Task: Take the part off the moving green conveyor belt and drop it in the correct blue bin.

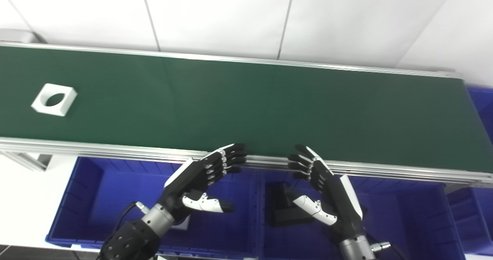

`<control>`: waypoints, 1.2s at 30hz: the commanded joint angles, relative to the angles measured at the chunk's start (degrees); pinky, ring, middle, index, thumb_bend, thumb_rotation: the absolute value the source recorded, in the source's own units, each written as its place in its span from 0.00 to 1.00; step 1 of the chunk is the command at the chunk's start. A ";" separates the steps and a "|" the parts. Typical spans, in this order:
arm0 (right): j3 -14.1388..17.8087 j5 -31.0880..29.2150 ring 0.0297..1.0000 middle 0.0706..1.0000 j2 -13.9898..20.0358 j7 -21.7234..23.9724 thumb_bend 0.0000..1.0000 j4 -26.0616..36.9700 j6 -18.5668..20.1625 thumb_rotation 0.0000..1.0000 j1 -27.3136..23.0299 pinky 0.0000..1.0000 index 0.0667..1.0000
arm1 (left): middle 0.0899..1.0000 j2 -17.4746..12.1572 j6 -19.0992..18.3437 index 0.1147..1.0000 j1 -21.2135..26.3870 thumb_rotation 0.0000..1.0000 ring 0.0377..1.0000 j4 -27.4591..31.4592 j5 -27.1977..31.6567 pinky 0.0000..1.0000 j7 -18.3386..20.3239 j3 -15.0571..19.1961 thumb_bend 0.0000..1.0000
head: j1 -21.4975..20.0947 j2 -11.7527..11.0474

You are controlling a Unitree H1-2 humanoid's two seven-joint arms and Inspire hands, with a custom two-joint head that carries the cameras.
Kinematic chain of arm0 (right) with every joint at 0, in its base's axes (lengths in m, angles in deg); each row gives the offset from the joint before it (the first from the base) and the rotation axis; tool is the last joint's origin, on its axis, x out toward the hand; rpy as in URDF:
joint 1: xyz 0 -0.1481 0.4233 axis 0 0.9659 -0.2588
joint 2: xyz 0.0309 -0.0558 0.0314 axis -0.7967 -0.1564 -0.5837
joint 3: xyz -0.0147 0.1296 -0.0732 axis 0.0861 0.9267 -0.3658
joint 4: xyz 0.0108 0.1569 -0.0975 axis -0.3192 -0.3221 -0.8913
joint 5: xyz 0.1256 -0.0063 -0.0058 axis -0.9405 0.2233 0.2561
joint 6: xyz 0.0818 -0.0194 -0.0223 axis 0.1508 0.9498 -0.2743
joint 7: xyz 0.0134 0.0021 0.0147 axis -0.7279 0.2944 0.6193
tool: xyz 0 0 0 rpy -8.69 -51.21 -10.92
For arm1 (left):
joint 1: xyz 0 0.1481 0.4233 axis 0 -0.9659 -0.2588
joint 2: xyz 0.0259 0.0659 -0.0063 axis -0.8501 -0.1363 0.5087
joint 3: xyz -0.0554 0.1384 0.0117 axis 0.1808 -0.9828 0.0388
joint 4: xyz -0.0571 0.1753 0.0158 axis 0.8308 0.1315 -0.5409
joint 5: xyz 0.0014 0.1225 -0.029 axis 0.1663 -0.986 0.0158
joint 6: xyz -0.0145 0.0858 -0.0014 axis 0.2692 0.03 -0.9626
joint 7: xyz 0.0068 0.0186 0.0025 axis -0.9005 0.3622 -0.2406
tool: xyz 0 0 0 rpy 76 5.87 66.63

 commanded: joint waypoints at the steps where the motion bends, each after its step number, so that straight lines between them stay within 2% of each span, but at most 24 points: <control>1: 0.24 -0.68 0.78 0.80 0.17 0.39 0.68 0.49 -4.48 0.54 -0.10 0.72 0.89 | 0.87 0.35 3.10 0.85 0.49 0.30 0.87 0.38 -0.41 0.84 -0.22 -0.10 1.00 | 0.04 0.02; 2: 0.29 -0.79 0.78 0.80 0.31 0.49 0.67 0.22 -4.75 0.54 -0.18 0.72 0.89 | 0.87 0.61 3.27 0.85 0.52 0.30 0.87 0.07 -0.68 0.84 -0.35 -0.20 1.00 | 2.19 -1.23; 3: 0.33 -0.87 0.78 0.80 0.39 0.56 0.67 0.03 -4.94 0.53 -0.23 0.72 0.89 | 0.86 0.79 3.42 0.85 0.55 0.30 0.86 -0.16 -0.86 0.84 -0.45 -0.27 1.00 | 2.19 -1.23; 4: 0.40 -0.91 0.78 0.81 0.49 0.60 0.66 -0.14 -5.22 0.53 -0.26 0.72 0.89 | 0.86 1.07 3.85 0.85 0.57 0.30 0.86 -0.58 -1.26 0.84 -0.58 -0.40 1.00 | 4.25 -2.63; 7: 0.56 -1.06 0.78 0.80 0.56 0.61 0.63 -0.64 -5.96 0.50 -0.36 0.72 0.90 | 0.86 1.55 5.18 0.85 0.73 0.30 0.86 -1.68 -2.00 0.83 -0.72 -0.71 1.00 | 5.74 -3.76; 8: 0.62 -1.07 0.78 0.80 0.61 0.62 0.63 -0.88 -6.13 0.50 -0.42 0.72 0.90 | 0.86 1.67 5.45 0.85 0.83 0.31 0.86 -2.04 -2.20 0.83 -0.76 -0.82 1.00 | 7.11 -5.01; 9: 0.67 -1.06 0.78 0.80 0.65 0.63 0.61 -1.04 -6.24 0.49 -0.46 0.72 0.90 | 0.86 1.75 5.63 0.85 0.89 0.30 0.86 -2.27 -2.35 0.83 -0.79 -0.89 1.00 | 7.11 -5.01; 12: 0.88 -1.26 0.78 0.81 0.69 0.66 0.60 -1.94 -6.73 0.47 -0.66 0.72 0.90 | 0.86 1.82 6.01 0.85 1.11 0.30 0.86 -2.60 -3.50 0.84 -1.23 -1.13 1.00 | 8.67 -7.12; 23: 1.30 -1.78 0.78 0.81 0.69 1.19 0.59 -4.33 -8.22 0.47 -1.32 0.71 0.90 | 0.86 1.99 7.53 0.84 1.33 0.30 0.86 -2.22 -4.66 0.83 -2.11 -1.16 1.00 | 9.82 -10.77; 25: 1.40 -1.84 0.78 0.81 0.66 1.31 0.59 -4.63 -8.59 0.46 -1.38 0.71 0.90 | 0.86 1.89 7.61 0.84 1.35 0.31 0.86 -1.88 -4.98 0.83 -2.27 -1.17 1.00 | 9.82 -10.77; 26: 1.47 -1.97 0.78 0.81 0.64 1.36 0.58 -4.92 -8.94 0.45 -1.40 0.72 0.90 | 0.86 1.75 7.51 0.84 1.34 0.31 0.86 -1.35 -5.18 0.83 -2.34 -1.12 1.00 | 10.15 -11.42; 32: 1.80 -2.08 0.78 0.81 0.84 1.66 0.57 -5.39 -9.34 0.44 -1.36 0.72 0.91 | 0.85 1.32 6.63 0.83 1.07 0.29 0.85 1.75 -6.32 0.83 -2.91 -0.90 1.00 | 10.92 -11.84; 36: 1.98 -2.35 0.78 0.81 1.08 1.88 0.57 -5.93 -9.65 0.44 -1.49 0.72 0.91 | 0.84 1.05 6.71 0.82 0.98 0.29 0.84 3.99 -9.27 0.80 -4.04 -0.69 1.00 | 12.34 -13.18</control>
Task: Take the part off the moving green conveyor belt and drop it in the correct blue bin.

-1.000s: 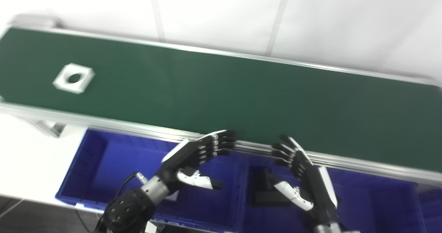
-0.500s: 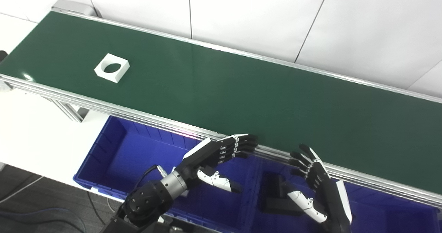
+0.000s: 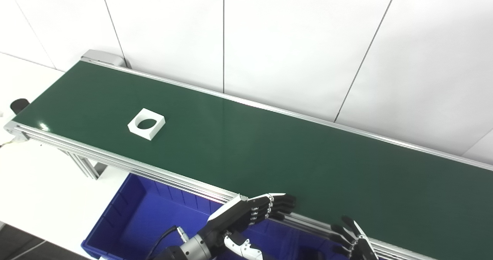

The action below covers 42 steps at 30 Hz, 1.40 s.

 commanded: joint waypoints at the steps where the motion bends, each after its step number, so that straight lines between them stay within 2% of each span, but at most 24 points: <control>1: 0.34 -0.85 0.78 0.81 0.27 0.45 0.57 0.23 -3.92 0.45 -0.40 0.73 0.91 | 0.84 -0.45 1.28 0.81 0.33 0.29 0.84 2.91 -1.19 0.80 -0.93 0.15 1.00 | 0.02 0.01; 3: 0.42 -1.19 0.78 0.81 0.33 0.54 0.57 -0.42 -4.45 0.46 -0.57 0.73 0.91 | 0.83 -0.71 1.11 0.81 0.53 0.30 0.84 4.20 -1.90 0.80 -1.36 0.49 1.00 | 0.76 -0.87; 11: 0.42 -1.04 0.79 0.81 -0.06 0.46 0.54 0.24 -3.18 0.43 -0.49 0.73 0.92 | 0.83 -2.13 -2.13 0.81 2.12 0.25 0.84 10.01 -1.73 0.81 -2.04 2.79 1.00 | 0.60 -0.98; 17: 0.58 -1.45 0.78 0.81 -0.02 0.53 0.55 -0.83 -4.07 0.44 -0.94 0.73 0.92 | 0.84 -3.88 -1.63 0.82 4.59 0.29 0.84 12.57 -4.43 0.81 -2.71 5.17 0.98 | 0.81 -1.05; 21: 0.66 -1.28 0.78 0.81 -0.04 0.50 0.55 -0.99 -3.85 0.44 -1.29 0.74 0.92 | 0.85 -6.23 -4.54 0.83 7.08 0.29 0.84 15.82 -8.70 0.82 -2.84 7.05 0.94 | 1.24 -1.06; 25: 0.72 -1.32 0.78 0.81 -0.06 0.55 0.54 -1.44 -4.14 0.43 -1.63 0.73 0.92 | 0.87 -9.25 -8.06 0.84 10.29 0.30 0.89 18.99 -13.52 0.86 -1.99 8.38 0.94 | 1.41 -1.15; 27: 0.72 -1.22 0.78 0.81 -0.18 0.47 0.53 -1.44 -3.94 0.42 -1.71 0.73 0.92 | 0.86 -10.91 -10.23 0.82 12.29 0.21 0.86 20.23 -15.05 0.81 -1.59 9.24 0.95 | 1.37 -1.13; 28: 0.70 -1.12 0.78 0.81 -0.23 0.44 0.53 -1.43 -3.85 0.42 -1.75 0.73 0.92 | 0.86 -11.90 -11.58 0.82 13.35 0.20 0.86 20.70 -15.61 0.81 -1.18 9.79 0.95 | 1.34 -1.17; 29: 0.68 -1.05 0.78 0.81 -0.26 0.42 0.53 -1.41 -3.79 0.43 -1.77 0.73 0.92 | 0.86 -12.46 -12.48 0.82 13.93 0.15 0.86 20.96 -15.92 0.79 -0.91 10.07 0.95 | 1.34 -1.17; 34: 0.64 -1.13 0.78 0.81 -0.59 0.33 0.54 -1.54 -3.80 0.43 -1.88 0.74 0.92 | 0.87 -15.45 -13.95 0.83 16.24 0.08 0.86 20.04 -15.43 0.80 -0.25 11.76 0.93 | 0.93 -1.14; 39: 0.64 -0.93 0.78 0.81 -0.72 0.39 0.52 -1.89 -4.17 0.41 -2.06 0.73 0.92 | 0.87 -18.03 -14.39 0.84 17.55 0.07 0.87 18.23 -16.73 0.81 -0.14 12.33 0.92 | 0.75 -1.12; 42: 0.66 -1.09 0.78 0.81 -0.85 0.45 0.53 -2.49 -4.61 0.41 -2.41 0.73 0.91 | 0.88 -19.57 -14.96 0.84 18.83 0.07 0.89 16.58 -20.05 0.81 0.05 11.74 0.91 | 0.66 -1.17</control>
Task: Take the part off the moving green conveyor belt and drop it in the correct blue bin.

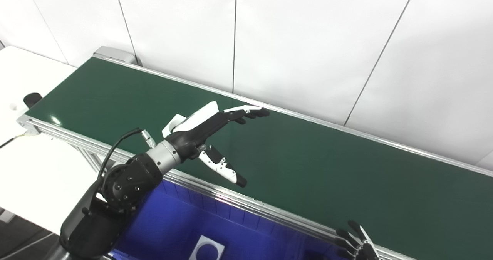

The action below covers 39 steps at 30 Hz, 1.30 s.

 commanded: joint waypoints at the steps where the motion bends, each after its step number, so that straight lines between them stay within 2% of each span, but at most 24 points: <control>1: 0.18 -0.64 0.78 0.81 -0.27 0.13 0.53 0.68 -4.24 0.41 -0.71 0.73 0.91 | 0.88 -2.12 0.70 0.84 2.92 0.06 0.89 -0.45 -2.29 0.80 -0.29 0.21 0.90 | 0.04 -0.02; 6: 0.19 -0.61 0.78 0.80 -0.39 0.08 0.55 0.22 -4.66 0.43 -0.93 0.73 0.91 | 0.89 -3.83 1.55 0.83 5.13 0.03 0.89 -4.84 -7.40 0.81 -0.51 -1.01 0.91 | -0.05 -0.01; 11: 0.17 -0.44 0.78 0.81 -0.54 0.07 0.55 0.46 -4.44 0.42 -0.85 0.73 0.91 | 0.89 -4.82 1.84 0.83 6.81 0.00 0.91 -8.14 -8.24 0.85 0.37 -1.35 0.91 | -0.22 0.07; 16: 0.17 -0.30 0.78 0.81 -0.57 -0.01 0.55 0.35 -4.81 0.43 -0.77 0.72 0.91 | 0.89 -6.25 1.46 0.84 8.66 0.03 0.91 -10.52 -12.30 0.85 0.90 -2.88 0.91 | -0.31 0.16; 21: 0.23 -0.45 0.77 0.80 -0.58 0.02 0.56 0.48 -4.78 0.44 -0.66 0.72 0.91 | 0.88 -7.51 3.32 0.82 10.00 0.03 0.89 -13.43 -17.82 0.85 -0.36 -4.69 0.92 | -0.31 0.25; 32: 0.07 -0.68 0.78 0.81 -0.60 0.23 0.56 0.92 -4.59 0.43 -0.34 0.73 0.91 | 0.88 -8.77 7.33 0.81 12.61 0.00 0.90 -21.09 -24.55 0.87 -1.26 -7.20 0.91 | -0.43 0.53; 39: -0.06 -0.57 0.78 0.81 -0.72 0.16 0.57 1.22 -4.49 0.46 -0.09 0.72 0.91 | 0.88 -8.50 6.99 0.81 13.84 0.03 0.90 -26.10 -28.65 0.87 -2.24 -8.19 0.92 | -0.83 0.63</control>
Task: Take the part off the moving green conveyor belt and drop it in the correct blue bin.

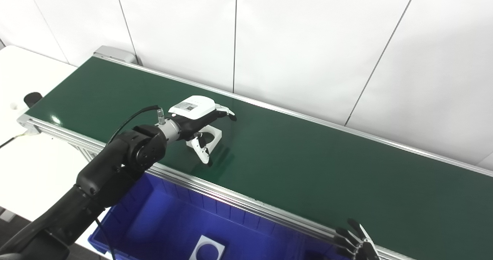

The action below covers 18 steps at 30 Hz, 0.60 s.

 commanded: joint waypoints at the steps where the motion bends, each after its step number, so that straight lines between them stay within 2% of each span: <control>1: -0.01 -0.56 0.78 0.81 -0.36 0.14 0.57 1.72 -2.99 0.45 0.07 0.72 0.91 | 0.88 -1.26 0.47 0.82 2.56 0.03 0.90 -0.82 -1.60 0.87 -2.47 0.15 0.91 | 0.05 0.01; 6: -0.09 -0.62 0.78 0.81 -0.27 0.31 0.57 1.71 -2.92 0.45 0.07 0.72 0.90 | 0.80 -0.56 -0.07 0.82 3.03 0.04 0.83 -3.94 -2.01 0.83 -3.13 0.08 0.89 | -0.08 -0.05; 9: -0.14 -0.29 0.77 0.80 -0.22 0.24 0.57 1.73 -3.02 0.45 0.07 0.72 0.88 | 0.83 -0.26 0.10 0.83 3.40 0.01 0.85 -5.84 -1.89 0.85 -3.98 0.07 0.89 | -0.09 -0.12; 18: -0.15 -0.61 0.77 0.80 -0.27 0.35 0.56 1.46 -3.10 0.43 -0.06 0.72 0.87 | 0.89 -0.14 0.24 0.84 5.32 0.02 0.91 -9.14 -3.50 0.89 -6.15 -1.39 0.87 | -0.24 -0.34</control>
